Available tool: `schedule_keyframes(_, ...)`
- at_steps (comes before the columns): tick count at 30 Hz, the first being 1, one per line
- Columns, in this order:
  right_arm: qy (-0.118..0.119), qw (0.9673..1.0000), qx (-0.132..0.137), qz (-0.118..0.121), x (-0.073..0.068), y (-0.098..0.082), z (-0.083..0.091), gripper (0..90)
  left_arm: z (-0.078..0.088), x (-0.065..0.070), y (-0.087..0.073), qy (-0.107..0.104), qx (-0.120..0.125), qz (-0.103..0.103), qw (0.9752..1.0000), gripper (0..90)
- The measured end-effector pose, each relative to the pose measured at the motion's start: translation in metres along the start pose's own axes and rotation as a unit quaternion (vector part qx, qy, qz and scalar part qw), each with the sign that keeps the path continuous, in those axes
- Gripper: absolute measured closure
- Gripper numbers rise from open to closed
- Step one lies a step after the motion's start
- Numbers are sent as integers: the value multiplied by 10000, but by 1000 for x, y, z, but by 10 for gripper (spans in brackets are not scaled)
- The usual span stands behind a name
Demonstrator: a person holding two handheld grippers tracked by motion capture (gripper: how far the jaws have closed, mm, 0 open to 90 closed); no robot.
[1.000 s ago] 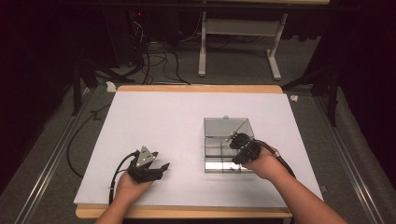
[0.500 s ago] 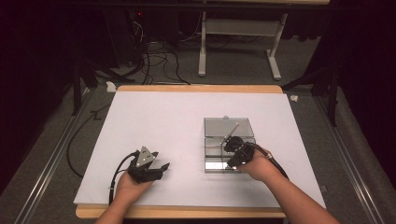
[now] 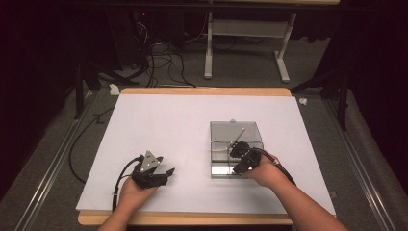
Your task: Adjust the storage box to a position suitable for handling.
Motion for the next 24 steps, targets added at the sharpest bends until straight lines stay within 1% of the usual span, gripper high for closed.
schedule_keyframes(1,-3,10000,17,-8,0,0,1,834,0,0,0,4,-2,-3,10000,356)
schedule_keyframes(2,-17,10000,44,56,1,0,3,835,0,0,0,4,-4,-5,10000,356)
schedule_keyframes(3,-34,10000,49,-3,0,0,7,836,0,0,0,2,-4,-6,10000,356)
schedule_keyframes(4,-37,9999,94,35,1,1,10,837,0,0,0,3,-3,-7,10000,356)
schedule_keyframes(5,-37,10000,79,-48,0,0,14,838,0,0,0,3,-3,-8,10000,356)
schedule_keyframes(6,-53,9999,138,11,1,0,18,838,0,0,0,3,-4,-9,10000,356)
schedule_keyframes(8,-65,9998,161,-1,3,-1,24,839,0,0,0,10,-9,-18,10000,356)
schedule_keyframes(9,-77,9998,165,-45,4,-1,26,839,0,0,0,6,-21,-27,10000,356)
schedule_keyframes(11,-118,9997,169,-121,7,-4,32,843,0,0,0,7,-23,-26,10000,356)
schedule_keyframes(12,-131,9997,180,-90,9,-5,34,844,0,0,0,7,-23,-25,10000,356)
schedule_keyframes(13,-143,9996,187,-154,11,-7,36,845,0,0,0,14,-13,-17,10000,356)
schedule_keyframes(15,-164,9994,217,-207,16,-10,39,848,0,0,0,16,-13,-18,10000,356)
schedule_keyframes(16,-191,9992,212,-295,19,-13,42,849,0,0,0,11,-25,-24,10000,356)
schedule_keyframes(18,-216,9992,234,-257,24,-15,44,855,0,0,0,14,-27,-24,10000,356)
schedule_keyframes(19,-222,9991,230,-270,26,-16,46,858,0,0,0,13,-28,-22,10000,356)
schedule_keyframes(20,-243,9989,236,-339,29,-18,48,860,0,0,0,14,-29,-21,10000,356)
schedule_keyframes(24,-344,9984,226,-389,38,-24,54,868,0,0,0,14,-29,-24,10000,355)
Point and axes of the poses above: each handheld gripper's, and its own axes: z roughly backward along the jaws, y roughly out of its top, x roughly to its right, the point moved 7 cm from there along -z, roughly forward along the jaws, and after that the axes turned 15 degrees about -z, right-handed, at the moved point
